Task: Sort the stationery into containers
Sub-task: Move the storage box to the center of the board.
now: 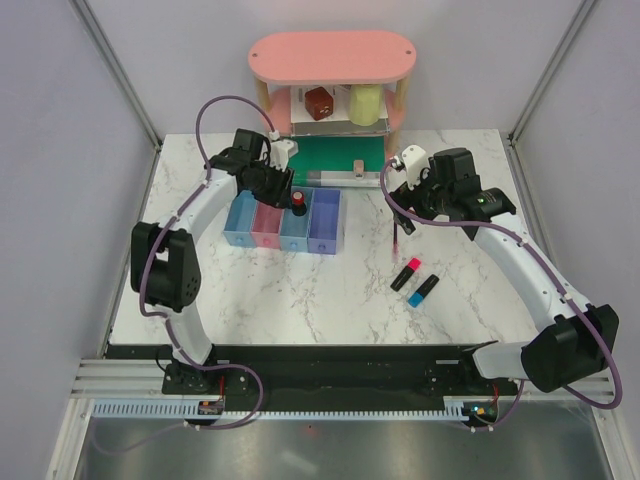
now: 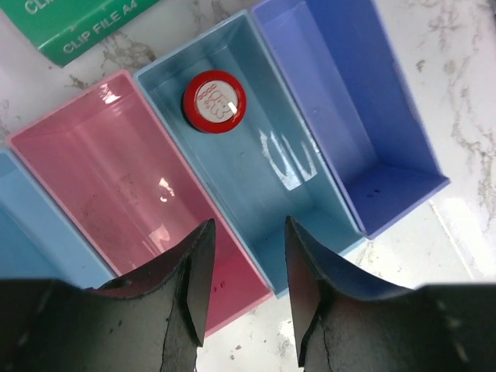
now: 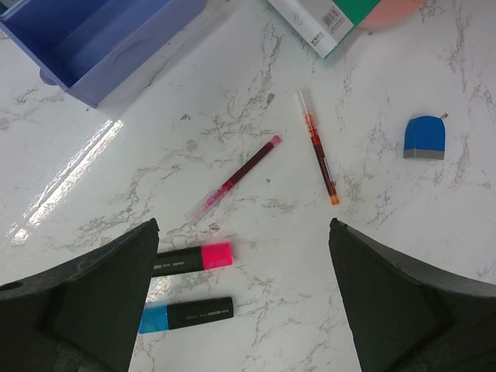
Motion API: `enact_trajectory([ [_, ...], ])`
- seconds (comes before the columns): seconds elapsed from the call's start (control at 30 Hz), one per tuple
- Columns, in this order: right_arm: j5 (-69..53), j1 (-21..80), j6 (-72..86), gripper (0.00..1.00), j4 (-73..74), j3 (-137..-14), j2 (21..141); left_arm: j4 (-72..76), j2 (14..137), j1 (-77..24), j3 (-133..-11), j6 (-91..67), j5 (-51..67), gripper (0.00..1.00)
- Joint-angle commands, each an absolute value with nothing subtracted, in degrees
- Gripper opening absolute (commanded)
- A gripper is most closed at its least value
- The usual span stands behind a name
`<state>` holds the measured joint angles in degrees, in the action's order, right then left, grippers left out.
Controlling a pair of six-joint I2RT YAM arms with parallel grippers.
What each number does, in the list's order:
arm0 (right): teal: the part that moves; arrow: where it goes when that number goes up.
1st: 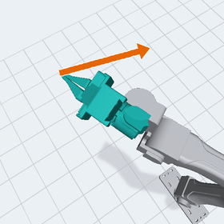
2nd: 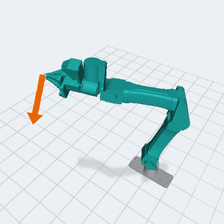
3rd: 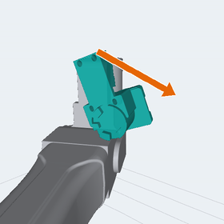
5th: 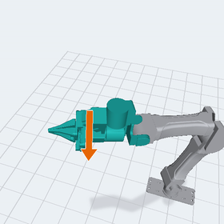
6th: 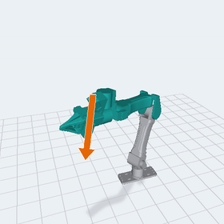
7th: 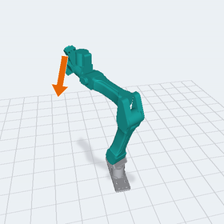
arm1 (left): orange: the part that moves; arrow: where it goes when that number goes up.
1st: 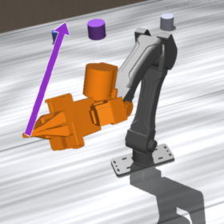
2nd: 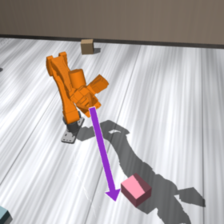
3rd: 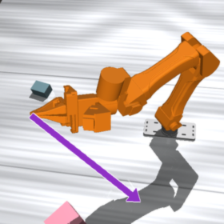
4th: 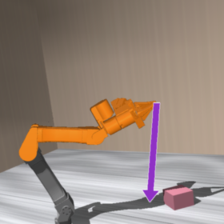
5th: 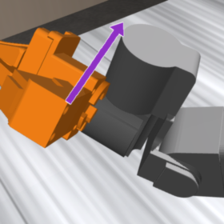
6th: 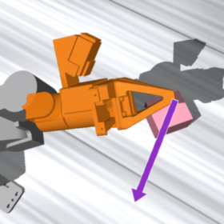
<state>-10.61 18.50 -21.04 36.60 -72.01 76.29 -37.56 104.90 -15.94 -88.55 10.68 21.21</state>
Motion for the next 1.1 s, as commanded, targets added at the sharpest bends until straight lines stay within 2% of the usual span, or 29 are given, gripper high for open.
enact_trajectory([
  [0.0,-11.07,18.37,-20.74,0.98,35.07,-72.42,74.44,-35.95,105.82,-16.0,-87.45,12.92,17.32,0.48],
  [0.43,-11.08,18.37,-20.74,0.98,35.07,-71.89,74.09,-32.87,105.29,-14.94,-81.83,15.2,12.31,0.47],
  [1.07,-10.99,18.37,-20.83,0.98,35.07,-71.37,73.74,-30.85,108.1,-14.68,-77.26,16.0,11.25,0.47],
])
